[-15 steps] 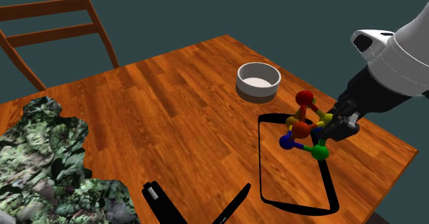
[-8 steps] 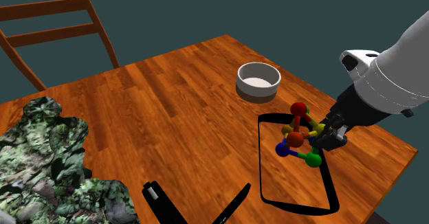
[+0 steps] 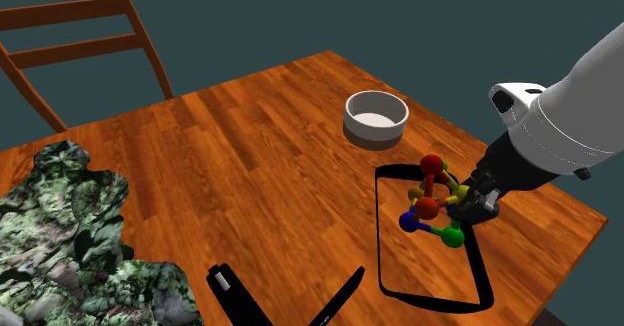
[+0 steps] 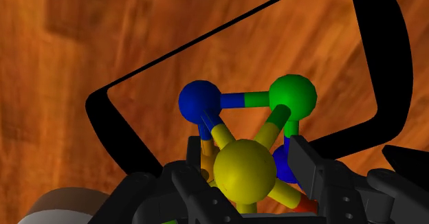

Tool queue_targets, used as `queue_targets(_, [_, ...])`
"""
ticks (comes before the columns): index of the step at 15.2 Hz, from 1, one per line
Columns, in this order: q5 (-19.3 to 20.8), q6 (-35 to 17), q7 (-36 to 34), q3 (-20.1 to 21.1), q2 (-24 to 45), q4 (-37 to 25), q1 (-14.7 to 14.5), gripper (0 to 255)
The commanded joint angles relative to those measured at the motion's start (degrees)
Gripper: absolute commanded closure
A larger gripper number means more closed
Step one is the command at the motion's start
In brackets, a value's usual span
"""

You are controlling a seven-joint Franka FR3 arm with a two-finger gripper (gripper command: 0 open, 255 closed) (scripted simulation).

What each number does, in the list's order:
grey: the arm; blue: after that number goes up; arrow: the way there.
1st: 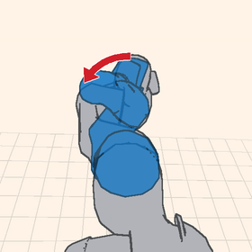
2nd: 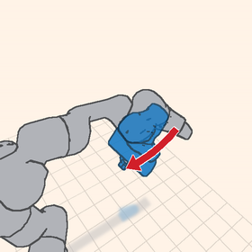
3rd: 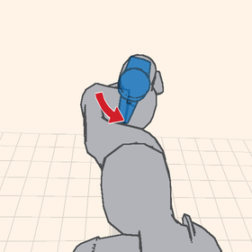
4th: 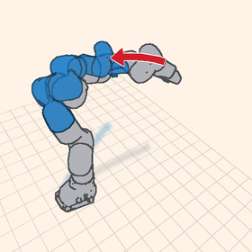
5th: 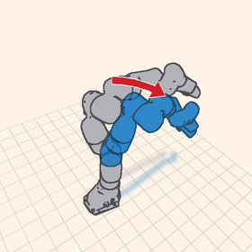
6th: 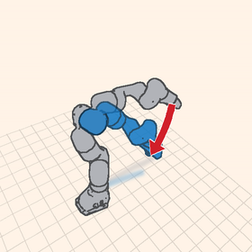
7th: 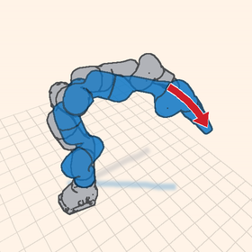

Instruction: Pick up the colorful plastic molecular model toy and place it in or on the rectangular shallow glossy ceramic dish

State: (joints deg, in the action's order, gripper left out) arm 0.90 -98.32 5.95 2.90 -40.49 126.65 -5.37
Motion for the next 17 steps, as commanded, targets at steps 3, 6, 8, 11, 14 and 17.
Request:
queue_targets(3, [0.0, 0.0, 0.0, 0.0, 0.0, 0.0, 0.0, 0])
queue_targets(6, [0.0, 0.0, 0.0, 0.0, 0.0, 0.0, 0.0, 0])
queue_targets(8, [0.0, 1.9, 0.0, 0.0, 0.2, -2.1, 0.0, 0])
queue_targets(11, [0.0, 7.1, 0.0, 0.1, 1.1, -8.3, 0.0, 0])
queue_targets(14, [0.0, 7.1, 0.0, 0.1, 1.1, -8.3, 0.0, 0])
queue_targets(17, [0.0, 7.1, 0.0, 0.1, 1.1, -8.3, 0.0, 0])
